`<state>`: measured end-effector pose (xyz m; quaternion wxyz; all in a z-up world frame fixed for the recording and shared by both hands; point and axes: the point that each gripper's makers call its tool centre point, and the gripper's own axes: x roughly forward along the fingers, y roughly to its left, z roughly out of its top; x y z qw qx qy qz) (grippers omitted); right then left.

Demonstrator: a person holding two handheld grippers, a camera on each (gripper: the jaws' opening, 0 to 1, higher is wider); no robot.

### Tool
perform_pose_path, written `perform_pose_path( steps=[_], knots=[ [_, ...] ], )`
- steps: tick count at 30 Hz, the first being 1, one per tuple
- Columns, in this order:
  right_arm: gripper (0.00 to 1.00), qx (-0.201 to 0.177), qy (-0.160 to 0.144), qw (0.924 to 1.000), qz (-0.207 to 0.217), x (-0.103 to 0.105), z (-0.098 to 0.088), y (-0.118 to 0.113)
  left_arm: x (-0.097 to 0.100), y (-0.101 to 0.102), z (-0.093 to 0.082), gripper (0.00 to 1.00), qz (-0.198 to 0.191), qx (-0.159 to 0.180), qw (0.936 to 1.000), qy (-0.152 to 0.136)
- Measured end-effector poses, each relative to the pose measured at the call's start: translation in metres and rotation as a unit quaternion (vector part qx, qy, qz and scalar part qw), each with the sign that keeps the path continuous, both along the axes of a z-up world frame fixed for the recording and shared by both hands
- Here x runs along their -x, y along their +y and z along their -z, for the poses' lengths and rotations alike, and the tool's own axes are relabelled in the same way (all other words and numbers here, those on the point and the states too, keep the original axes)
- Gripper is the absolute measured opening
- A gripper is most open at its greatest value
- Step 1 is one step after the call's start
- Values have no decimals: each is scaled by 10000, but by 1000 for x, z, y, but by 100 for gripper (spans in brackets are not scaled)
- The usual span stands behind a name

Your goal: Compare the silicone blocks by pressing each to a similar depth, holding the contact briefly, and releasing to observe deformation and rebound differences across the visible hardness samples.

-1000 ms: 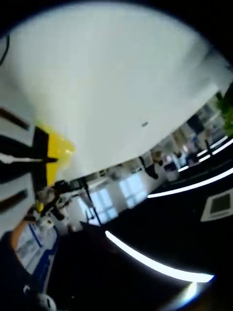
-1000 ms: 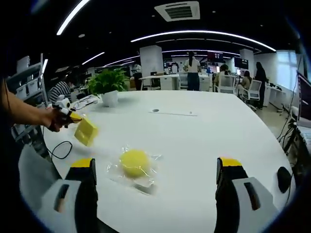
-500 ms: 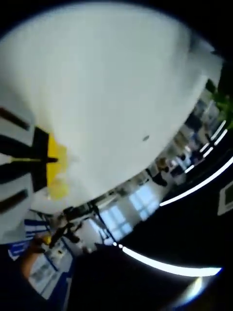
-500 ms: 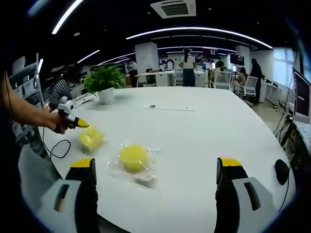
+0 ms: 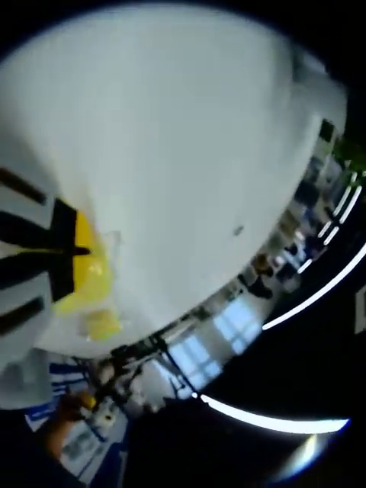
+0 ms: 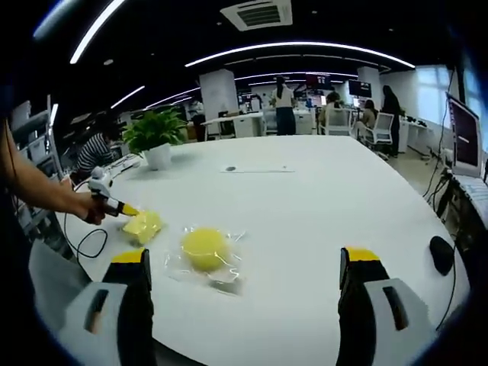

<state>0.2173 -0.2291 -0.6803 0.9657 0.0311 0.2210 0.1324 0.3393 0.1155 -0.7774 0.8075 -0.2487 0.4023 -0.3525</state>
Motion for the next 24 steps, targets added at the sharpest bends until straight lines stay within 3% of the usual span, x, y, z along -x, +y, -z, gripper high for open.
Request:
perform_pose_path(
  steps=[4, 7, 8, 16, 21, 24],
  knots=[
    [97, -46, 12, 10000, -43, 1, 2, 0, -2, 0, 2, 0, 68, -106, 9998, -153],
    [97, -66, 21, 10000, -51, 0, 2, 0, -3, 0, 3, 0, 427, -548, 9955, -650],
    [97, -79, 22, 10000, -48, 0, 2, 0, -2, -1, 2, 0, 363, -466, 9967, -551],
    [96, -204, -59, 9998, -27, -2, -1, 1, -6, 2, 7, 0, 504, -675, 9941, -676],
    [96, -242, -119, 9996, -13, -3, -5, 0, -12, 9, 16, 0, 582, -983, 9906, -750],
    [96, -255, -89, 9996, -40, -3, -4, 2, -13, 9, 16, 1, 538, -952, 9915, -708]
  ],
)
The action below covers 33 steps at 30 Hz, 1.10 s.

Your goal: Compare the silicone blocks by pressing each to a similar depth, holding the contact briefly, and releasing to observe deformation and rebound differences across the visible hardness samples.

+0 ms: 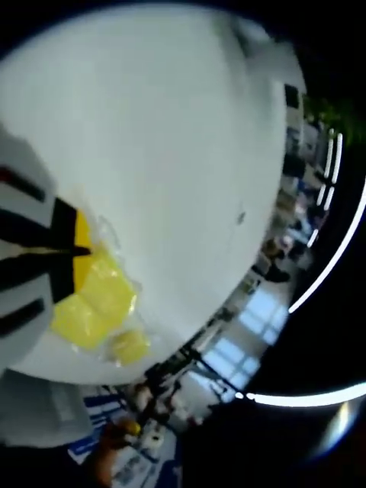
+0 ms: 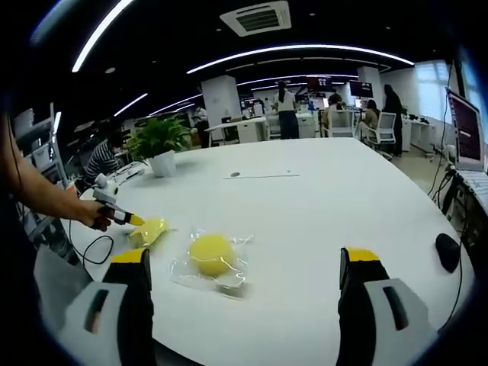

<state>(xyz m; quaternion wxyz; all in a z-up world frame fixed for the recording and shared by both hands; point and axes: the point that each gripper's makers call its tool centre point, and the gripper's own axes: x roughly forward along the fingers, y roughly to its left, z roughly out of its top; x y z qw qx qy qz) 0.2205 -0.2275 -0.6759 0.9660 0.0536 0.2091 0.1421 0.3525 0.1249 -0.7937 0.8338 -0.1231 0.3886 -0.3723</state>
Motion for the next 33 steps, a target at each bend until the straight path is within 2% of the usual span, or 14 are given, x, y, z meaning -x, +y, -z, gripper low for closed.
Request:
perform_pose_path(
  steps=[4, 7, 9, 13, 14, 15, 16, 18, 19, 20, 21, 27, 32, 33],
  knots=[
    [96, -11, 12, 10000, -46, -2, 1, 2, -5, 8, 2, 15, -268, -52, 9996, -89],
    [96, 62, 17, 9999, -122, -3, 2, 4, -8, 14, 3, 26, -469, -37, 9989, -1],
    [96, 0, 42, 9999, -152, -5, 2, 5, -11, 19, 2, 33, -563, -100, 9983, -105],
    [97, -41, 26, 9998, -174, -8, 0, 5, -19, 27, -9, 58, -854, 66, 9959, -306],
    [97, 10, 7, 9999, -120, -8, 0, 3, -21, 29, -18, 65, -879, 67, 9949, -498],
    [97, -3, 1, 9999, -128, -9, 0, 3, -28, 28, -30, 78, -846, 185, 9922, -899],
    [97, -50, 9, 9999, -138, -9, -1, 3, -32, 30, -39, 87, -915, 137, 9893, -1128],
    [97, -53, -4, 9999, -162, -10, -2, 4, -36, 31, -55, 100, -847, 176, 9870, -1356],
    [97, -31, 23, 9998, -196, -11, -2, 4, -34, 32, -58, 99, -815, 130, 9880, -1309],
    [97, 14, 21, 9998, -203, -11, -3, 4, -35, 34, -64, 100, -732, 18, 9872, -1418],
    [97, 110, -147, 9995, -254, -15, -7, 2, -36, 34, -67, 100, -675, -8, 9863, -1502],
    [97, 88, -129, 9985, -531, -19, -12, 11, -15, 35, -107, 100, -188, -478, 9749, -2167],
    [96, 108, -135, 9975, -679, -20, -13, 16, 5, 43, -136, 100, -205, -404, 9676, -2482],
    [96, 153, -269, 9969, -721, -21, -17, 18, 11, 45, -141, 100, -196, -401, 9672, -2499]
  ],
)
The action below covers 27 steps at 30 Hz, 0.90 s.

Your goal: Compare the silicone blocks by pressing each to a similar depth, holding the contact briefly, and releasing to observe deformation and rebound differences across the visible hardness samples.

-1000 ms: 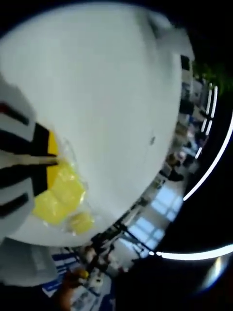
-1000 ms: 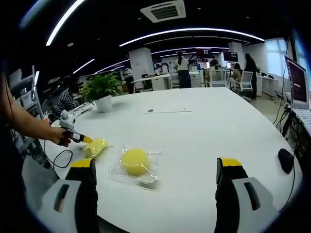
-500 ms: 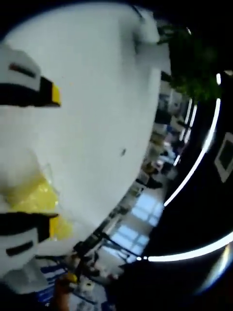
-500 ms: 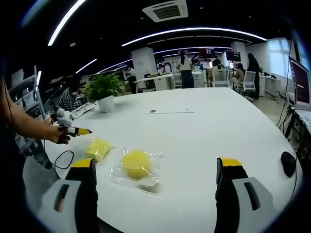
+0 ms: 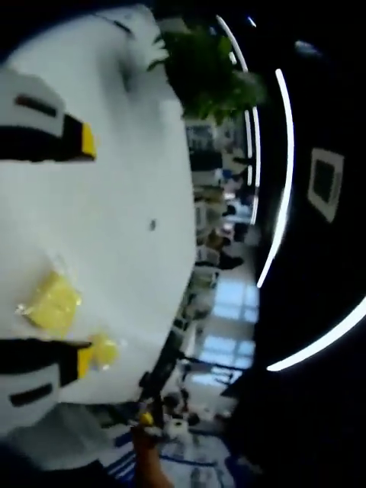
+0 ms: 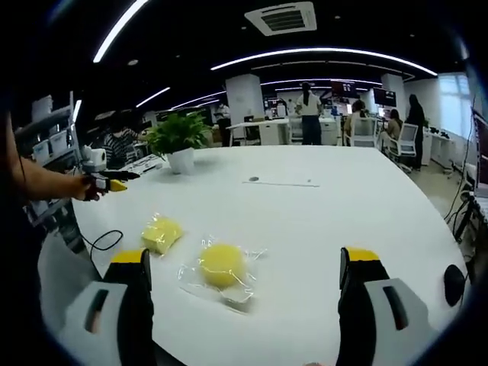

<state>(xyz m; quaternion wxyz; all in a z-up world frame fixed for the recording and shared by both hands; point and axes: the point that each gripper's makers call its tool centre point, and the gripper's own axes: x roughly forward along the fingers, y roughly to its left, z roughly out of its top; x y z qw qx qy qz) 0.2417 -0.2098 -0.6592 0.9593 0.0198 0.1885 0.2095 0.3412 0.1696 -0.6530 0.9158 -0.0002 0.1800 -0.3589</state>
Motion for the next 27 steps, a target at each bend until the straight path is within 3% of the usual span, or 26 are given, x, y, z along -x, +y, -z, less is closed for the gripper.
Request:
perform_pose_path(
  steps=[2, 11, 16, 18, 24, 27],
  knots=[
    [96, 78, -61, 9999, -64, 0, 0, 2, 7, 3, -6, 100, -22, 73, 10000, 54],
    [96, -9, 221, 9992, -332, 1, 5, 12, 32, 19, -23, 100, -109, 28, 9999, -98],
    [96, 24, 125, 9991, -395, 2, 0, 16, 53, 17, -23, 100, 31, -89, 9999, -95],
    [96, 36, 71, 9990, -434, 4, -2, 19, 59, 17, -26, 100, 115, -179, 9990, -391],
    [96, 61, -52, 9991, -419, 9, -7, 16, 73, 31, -23, 100, -128, 60, 9993, -353],
    [96, -53, 31, 9993, -370, 13, -5, 13, 78, 38, -19, 100, -245, 107, 9993, -252]
  ],
)
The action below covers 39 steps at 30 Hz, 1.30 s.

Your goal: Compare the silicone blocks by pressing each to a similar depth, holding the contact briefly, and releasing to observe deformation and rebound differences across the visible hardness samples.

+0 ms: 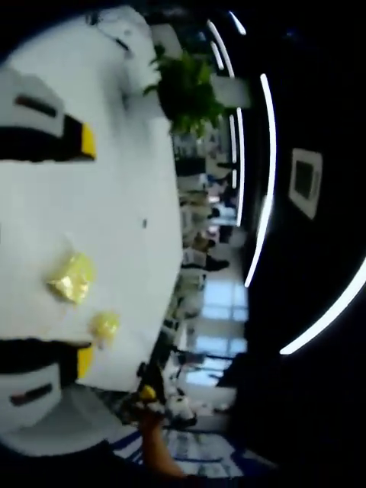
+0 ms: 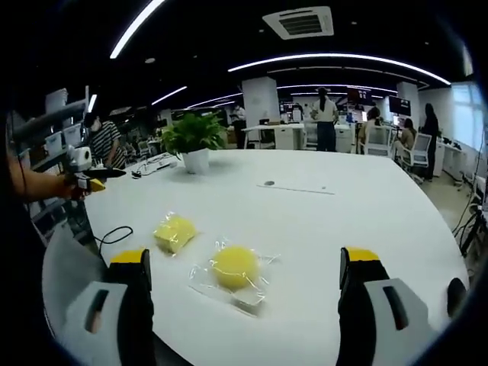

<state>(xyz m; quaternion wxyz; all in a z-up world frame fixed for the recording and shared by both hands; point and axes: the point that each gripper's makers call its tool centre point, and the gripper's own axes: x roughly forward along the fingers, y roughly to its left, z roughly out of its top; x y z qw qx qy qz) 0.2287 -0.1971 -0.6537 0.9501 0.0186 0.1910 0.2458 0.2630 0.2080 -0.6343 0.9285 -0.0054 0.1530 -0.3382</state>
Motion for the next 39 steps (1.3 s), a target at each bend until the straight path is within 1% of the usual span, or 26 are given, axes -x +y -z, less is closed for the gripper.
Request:
perform_pose_path(
  steps=[2, 4, 5, 8, 10, 12, 13, 15, 17, 19, 20, 21, 23, 24, 25, 26, 27, 29, 31, 32, 33, 34, 35, 36, 37, 39],
  knots=[
    [96, 38, -20, 10000, 11, 3, 3, -3, 5, 1, 1, 100, -82, 25, 10000, -9],
    [96, -23, 94, 9999, 59, 7, 10, -7, 7, 6, 4, 100, -372, 112, 9992, 10],
    [96, -43, 110, 9999, 81, 8, 12, -9, 10, 6, 6, 100, -350, 107, 9993, 27],
    [96, -92, 103, 9998, 109, 13, 13, -11, 16, 7, 11, 100, -473, 67, 9988, 95],
    [96, -119, 147, 9997, 152, 17, 15, -15, 18, 6, 12, 100, -517, 128, 9984, 201],
    [96, -120, 101, 9998, 149, 20, 12, -18, 19, 0, 10, 100, -463, 130, 9987, 184],
    [96, -119, 106, 9998, 125, 21, 12, -19, 19, -5, 8, 100, -402, 71, 9990, 156],
    [97, -72, 180, 9998, 110, 22, 14, -24, 16, -10, 10, 100, -359, 19, 9991, 231],
    [97, -70, 220, 9997, 116, 23, 16, -30, 15, -16, 10, 100, -314, 44, 9991, 265],
    [97, -33, 232, 9996, 166, 21, 17, -38, 14, -27, 9, 100, -288, 66, 9991, 302],
    [97, -80, 241, 9995, 212, 19, 17, -42, 16, -37, 12, 100, -219, 112, 9987, 447],
    [97, -119, 221, 9994, 221, 18, 16, -44, 15, -42, 14, 100, -183, 121, 9985, 501],
    [97, -91, 212, 9996, 188, 17, 18, -46, 12, -55, 19, 100, -121, -13, 9982, 590],
    [97, -85, 222, 9996, 164, 17, 20, -47, 12, -56, 21, 100, -123, -27, 9979, 637],
    [97, -83, 237, 9996, 158, 17, 21, -48, 12, -67, 25, 100, -108, 41, 9953, 962],
    [96, -106, 373, 9992, 136, 19, 25, -49, 11, -72, 25, 100, -139, 64, 9944, 1047],
    [96, -173, 439, 9988, 93, 19, 27, -48, 8, -78, 22, 100, -116, 121, 9946, 1024],
    [96, -186, 403, 9990, 33, 16, 29, -50, 4, -92, 20, 100, -58, 177, 9936, 1113],
    [96, -279, 406, 9988, -61, 14, 31, -48, 0, -104, 24, 100, -15, 96, 9917, 1284],
    [96, -319, 449, 9984, -80, 14, 34, -48, -4, -108, 28, 100, -88, 22, 9902, 1393],
    [96, -334, 470, 9983, -120, 14, 36, -46, -6, -109, 33, 100, -196, -78, 9876, 1554],
    [96, -333, 502, 9979, -255, 16, 38, -41, -7, -113, 37, 100, -230, -109, 9847, 1721],
    [96, -262, 515, 9977, -368, 17, 41, -38, -10, -121, 40, 100, -303, -36, 9811, 1912],
    [96, -256, 488, 9978, -376, 16, 41, -38, -15, -128, 38, 100, -328, 98, 9815, 1883],
    [96, -288, 471, 9978, -371, 15, 42, -39, -16, -134, 37, 100, -329, 215, 9806, 1922],
    [96, -383, 488, 9971, -430, 14, 41, -37, -23, -152, 30, 100, -339, 649, 9778, 1962]
  ],
)
